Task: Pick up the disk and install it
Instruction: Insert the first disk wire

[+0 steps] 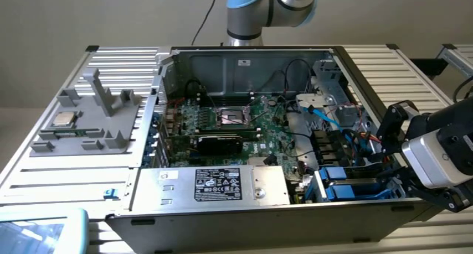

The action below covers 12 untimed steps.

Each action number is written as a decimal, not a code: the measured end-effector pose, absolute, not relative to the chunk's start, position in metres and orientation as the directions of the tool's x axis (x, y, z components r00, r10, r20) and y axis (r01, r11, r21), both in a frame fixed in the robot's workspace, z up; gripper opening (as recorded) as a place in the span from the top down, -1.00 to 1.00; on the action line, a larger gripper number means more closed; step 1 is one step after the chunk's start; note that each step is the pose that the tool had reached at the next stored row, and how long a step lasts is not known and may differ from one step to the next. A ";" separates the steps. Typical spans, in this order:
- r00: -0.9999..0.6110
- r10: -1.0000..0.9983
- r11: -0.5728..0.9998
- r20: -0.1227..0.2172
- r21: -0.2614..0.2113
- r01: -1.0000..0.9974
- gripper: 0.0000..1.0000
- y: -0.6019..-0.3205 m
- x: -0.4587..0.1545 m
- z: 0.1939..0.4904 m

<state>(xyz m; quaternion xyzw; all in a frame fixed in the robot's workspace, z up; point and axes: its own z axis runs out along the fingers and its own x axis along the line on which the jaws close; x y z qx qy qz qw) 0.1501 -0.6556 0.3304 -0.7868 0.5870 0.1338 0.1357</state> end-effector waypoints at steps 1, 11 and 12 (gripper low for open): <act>0.275 -0.887 -0.274 -0.371 -0.057 -0.960 0.33 -0.656 0.150 0.330; 0.275 -0.886 -0.274 -0.372 -0.057 -0.960 0.33 -0.656 0.150 0.328; 0.275 -0.886 -0.274 -0.372 -0.057 -0.960 0.33 -0.656 0.150 0.328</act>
